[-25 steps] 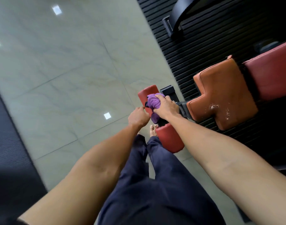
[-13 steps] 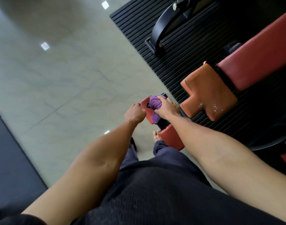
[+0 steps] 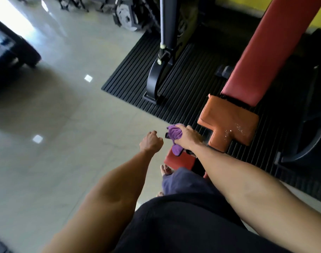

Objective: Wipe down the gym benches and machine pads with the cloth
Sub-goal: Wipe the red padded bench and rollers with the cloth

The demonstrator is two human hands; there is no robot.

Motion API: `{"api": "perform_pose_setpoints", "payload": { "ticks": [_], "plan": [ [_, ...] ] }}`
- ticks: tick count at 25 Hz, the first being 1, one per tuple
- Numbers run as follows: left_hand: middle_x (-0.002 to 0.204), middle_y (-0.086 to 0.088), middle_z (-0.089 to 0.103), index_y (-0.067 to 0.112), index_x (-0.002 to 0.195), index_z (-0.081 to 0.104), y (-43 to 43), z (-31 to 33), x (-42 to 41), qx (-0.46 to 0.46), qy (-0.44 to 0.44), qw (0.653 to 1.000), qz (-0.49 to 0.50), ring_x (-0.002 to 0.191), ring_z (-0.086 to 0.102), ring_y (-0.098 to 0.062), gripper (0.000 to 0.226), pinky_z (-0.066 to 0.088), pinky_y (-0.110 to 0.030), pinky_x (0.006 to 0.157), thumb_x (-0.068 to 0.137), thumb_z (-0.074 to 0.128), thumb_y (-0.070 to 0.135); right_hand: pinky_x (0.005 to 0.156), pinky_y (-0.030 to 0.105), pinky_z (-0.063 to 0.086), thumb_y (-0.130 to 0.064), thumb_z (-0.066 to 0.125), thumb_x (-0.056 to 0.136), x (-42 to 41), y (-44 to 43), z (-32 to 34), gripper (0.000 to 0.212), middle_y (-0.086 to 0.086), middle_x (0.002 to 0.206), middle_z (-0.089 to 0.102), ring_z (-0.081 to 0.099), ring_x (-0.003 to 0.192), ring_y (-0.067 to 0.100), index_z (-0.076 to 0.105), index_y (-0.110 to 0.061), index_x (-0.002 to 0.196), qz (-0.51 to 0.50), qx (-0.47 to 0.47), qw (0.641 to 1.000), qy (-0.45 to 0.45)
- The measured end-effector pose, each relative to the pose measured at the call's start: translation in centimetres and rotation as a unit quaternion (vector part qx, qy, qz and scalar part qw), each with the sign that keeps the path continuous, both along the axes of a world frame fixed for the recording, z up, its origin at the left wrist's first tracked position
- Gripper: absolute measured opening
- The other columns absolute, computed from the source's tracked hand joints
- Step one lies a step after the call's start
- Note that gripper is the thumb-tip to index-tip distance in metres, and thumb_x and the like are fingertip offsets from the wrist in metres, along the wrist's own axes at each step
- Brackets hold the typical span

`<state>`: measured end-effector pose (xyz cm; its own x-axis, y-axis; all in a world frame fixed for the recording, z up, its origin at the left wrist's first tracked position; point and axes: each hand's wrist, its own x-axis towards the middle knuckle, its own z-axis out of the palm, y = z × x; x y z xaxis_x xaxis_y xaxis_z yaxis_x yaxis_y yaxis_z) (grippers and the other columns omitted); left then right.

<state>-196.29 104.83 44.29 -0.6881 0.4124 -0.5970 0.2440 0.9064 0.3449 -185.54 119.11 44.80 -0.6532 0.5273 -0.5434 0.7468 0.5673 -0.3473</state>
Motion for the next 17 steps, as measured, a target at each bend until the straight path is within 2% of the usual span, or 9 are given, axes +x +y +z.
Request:
{"api": "perform_pose_setpoints", "payload": {
  "ticks": [7, 12, 15, 17],
  "plan": [
    [0.145, -0.010, 0.051, 0.015, 0.143, 0.048, 7.8, 3.7, -9.3, 0.032, 0.037, 0.997, -0.065, 0.128, 0.053, -0.033, 0.052, 0.047, -0.047, 0.103, 0.091, 0.052, 0.023, 0.087, 0.034, 0.047, -0.041, 0.078, 0.081, -7.1, 7.3, 3.2, 0.076, 0.006, 0.133, 0.052, 0.059, 0.118, 0.034, 0.041, -0.043, 0.148, -0.043, 0.001, 0.998, 0.036],
    [0.136, -0.006, 0.060, 0.020, 0.136, 0.054, 14.2, 7.1, -16.1, 0.052, 0.068, 0.990, -0.116, 0.117, 0.061, -0.030, 0.049, 0.050, -0.040, 0.086, 0.087, 0.050, 0.023, 0.087, 0.035, 0.049, -0.041, 0.079, 0.080, -11.0, 12.8, 6.5, 0.077, 0.005, 0.132, 0.053, 0.060, 0.116, 0.033, 0.042, -0.043, 0.147, -0.080, 0.034, 0.995, 0.058],
    [0.146, -0.006, 0.052, 0.019, 0.147, 0.045, 19.0, 9.2, -19.8, 0.070, 0.070, 0.982, -0.162, 0.125, 0.056, -0.029, 0.059, 0.049, -0.043, 0.095, 0.088, 0.049, 0.019, 0.093, 0.043, 0.054, -0.041, 0.079, 0.079, -13.4, 16.2, 8.3, 0.077, 0.005, 0.133, 0.053, 0.061, 0.115, 0.033, 0.041, -0.043, 0.147, -0.124, 0.060, 0.989, 0.058],
    [0.151, -0.005, 0.048, 0.020, 0.150, 0.041, 22.5, 10.6, -22.0, 0.095, 0.065, 0.975, -0.191, 0.130, 0.052, -0.028, 0.061, 0.046, -0.044, 0.102, 0.090, 0.049, 0.018, 0.091, 0.042, 0.054, -0.041, 0.079, 0.079, -14.7, 18.3, 9.6, 0.077, 0.004, 0.133, 0.054, 0.061, 0.115, 0.032, 0.041, -0.042, 0.147, -0.151, 0.080, 0.983, 0.062]
  ]
}}
